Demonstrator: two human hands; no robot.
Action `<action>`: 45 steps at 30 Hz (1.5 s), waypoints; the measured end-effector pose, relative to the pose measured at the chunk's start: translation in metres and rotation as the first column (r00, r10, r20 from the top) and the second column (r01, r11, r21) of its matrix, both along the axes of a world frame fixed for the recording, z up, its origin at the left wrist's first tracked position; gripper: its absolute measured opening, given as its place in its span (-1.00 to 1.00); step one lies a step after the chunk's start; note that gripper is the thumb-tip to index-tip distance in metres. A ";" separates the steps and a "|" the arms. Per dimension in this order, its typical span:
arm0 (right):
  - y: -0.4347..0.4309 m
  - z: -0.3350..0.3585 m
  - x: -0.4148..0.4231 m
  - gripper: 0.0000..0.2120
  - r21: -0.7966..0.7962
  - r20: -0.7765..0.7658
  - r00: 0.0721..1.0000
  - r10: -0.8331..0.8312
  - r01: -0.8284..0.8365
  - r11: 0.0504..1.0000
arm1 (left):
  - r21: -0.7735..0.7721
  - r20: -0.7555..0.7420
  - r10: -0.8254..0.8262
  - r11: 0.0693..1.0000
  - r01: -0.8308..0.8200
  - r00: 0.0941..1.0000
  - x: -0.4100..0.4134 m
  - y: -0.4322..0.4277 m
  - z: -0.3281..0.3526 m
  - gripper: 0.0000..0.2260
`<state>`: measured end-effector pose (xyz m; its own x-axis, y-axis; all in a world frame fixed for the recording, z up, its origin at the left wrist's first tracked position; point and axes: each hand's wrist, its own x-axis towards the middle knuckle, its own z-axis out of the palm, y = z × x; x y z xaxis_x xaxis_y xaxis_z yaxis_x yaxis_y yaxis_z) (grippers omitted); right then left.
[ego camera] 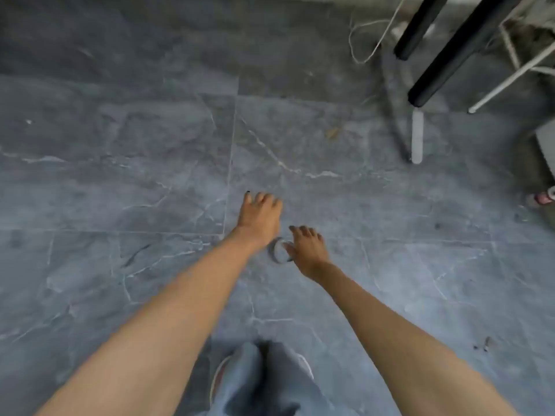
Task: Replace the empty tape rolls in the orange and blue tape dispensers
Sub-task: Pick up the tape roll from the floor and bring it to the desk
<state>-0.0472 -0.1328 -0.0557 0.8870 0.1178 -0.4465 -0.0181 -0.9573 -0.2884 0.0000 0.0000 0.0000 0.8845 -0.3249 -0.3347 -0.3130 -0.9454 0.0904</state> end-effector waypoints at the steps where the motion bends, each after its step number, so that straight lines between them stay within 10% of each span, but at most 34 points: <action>1: 0.001 -0.027 0.006 -0.56 -0.016 -0.026 1.000 0.012 -0.013 1.000 | 0.043 -0.026 0.005 0.999 -0.004 1.000 0.006 -0.003 -0.023 -0.65; 11: -0.005 -0.249 0.015 -0.50 -0.161 -0.073 0.979 0.193 -0.202 0.966 | 0.065 -0.112 0.009 0.998 -0.002 0.994 0.026 -0.010 -0.219 -0.60; 15: -0.014 -0.235 0.004 -0.74 0.042 0.022 0.999 0.035 -0.036 0.998 | -0.018 -0.176 0.129 0.991 -0.134 0.976 0.011 0.002 -0.217 -0.68; 20: -0.023 -0.095 -0.012 -0.92 0.562 -0.141 0.915 -0.377 0.388 0.731 | -0.274 -0.553 0.386 0.753 -0.599 0.739 -0.018 0.000 -0.116 -0.70; 26: -0.035 0.161 -0.022 -0.82 0.722 -0.152 0.930 -0.335 0.336 0.605 | -0.435 -0.785 0.277 0.390 -0.812 0.554 -0.036 -0.016 0.134 -0.85; 37: -0.048 0.612 -0.035 -0.92 0.761 0.112 0.924 -0.365 0.157 0.630 | -0.627 -0.777 0.119 -0.064 -0.776 0.618 -0.063 -0.045 0.582 -0.83; 45: -0.059 0.704 -0.035 -0.63 0.770 0.308 0.883 -0.355 -0.013 0.637 | -0.694 -0.719 0.131 -0.174 -0.698 0.683 -0.049 -0.066 0.678 -0.73</action>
